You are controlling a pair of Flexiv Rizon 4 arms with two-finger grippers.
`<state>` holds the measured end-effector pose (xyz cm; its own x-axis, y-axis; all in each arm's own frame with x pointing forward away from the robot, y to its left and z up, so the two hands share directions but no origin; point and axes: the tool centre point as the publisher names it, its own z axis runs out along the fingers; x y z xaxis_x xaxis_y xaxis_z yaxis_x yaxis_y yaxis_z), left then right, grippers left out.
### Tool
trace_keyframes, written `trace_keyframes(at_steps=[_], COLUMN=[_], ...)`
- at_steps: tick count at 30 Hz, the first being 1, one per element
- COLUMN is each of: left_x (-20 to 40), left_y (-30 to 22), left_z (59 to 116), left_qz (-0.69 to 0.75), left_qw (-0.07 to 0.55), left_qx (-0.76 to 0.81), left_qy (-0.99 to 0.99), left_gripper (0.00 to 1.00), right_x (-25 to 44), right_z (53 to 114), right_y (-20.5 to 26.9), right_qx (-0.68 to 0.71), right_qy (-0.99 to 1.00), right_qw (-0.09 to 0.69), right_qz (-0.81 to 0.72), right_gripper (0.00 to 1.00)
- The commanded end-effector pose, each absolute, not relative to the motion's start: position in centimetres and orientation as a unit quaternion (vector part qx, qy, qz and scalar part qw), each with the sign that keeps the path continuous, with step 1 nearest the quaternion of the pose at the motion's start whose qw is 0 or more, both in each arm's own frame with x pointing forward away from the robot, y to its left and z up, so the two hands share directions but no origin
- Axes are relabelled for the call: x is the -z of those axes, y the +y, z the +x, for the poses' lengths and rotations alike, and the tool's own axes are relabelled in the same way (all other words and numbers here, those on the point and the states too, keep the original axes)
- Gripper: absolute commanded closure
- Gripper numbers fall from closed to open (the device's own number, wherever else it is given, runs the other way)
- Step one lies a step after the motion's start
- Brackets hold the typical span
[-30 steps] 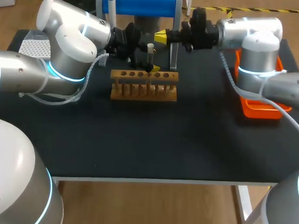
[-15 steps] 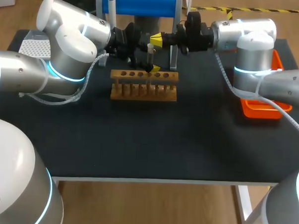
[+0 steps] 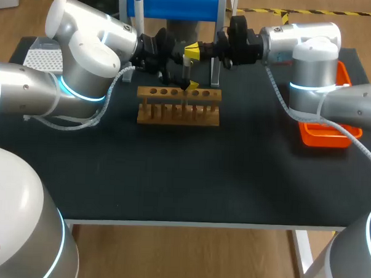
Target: Invert the test tube, pick up the pipette, mount the tip to pipette, aspirate from beaker and dispense into the tube, eject the tip, return the pipette, and cap with the stopper.
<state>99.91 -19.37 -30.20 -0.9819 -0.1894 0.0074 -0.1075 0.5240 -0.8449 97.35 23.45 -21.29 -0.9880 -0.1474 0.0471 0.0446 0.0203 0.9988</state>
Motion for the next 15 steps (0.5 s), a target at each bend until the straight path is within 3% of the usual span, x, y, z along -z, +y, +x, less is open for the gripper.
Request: trace_keyframes(at_steps=[1,15], left_x=[30.2,30.2], left_y=[-19.3,-19.3], left_z=[100.0,100.0], left_qz=[-0.084,-0.084], left_qw=[0.041,0.041], left_qx=[0.48,0.48], left_qy=[0.872,0.872], left_gripper=[0.0,0.0], right_x=[21.5,22.9], right_z=[97.4,97.7], right_y=[23.7,24.0], right_qx=[0.699,0.696], right_qy=[-0.711,-0.713], right_qw=[0.069,0.075], right_qz=[0.036,0.031], right_gripper=[1.0,1.0])
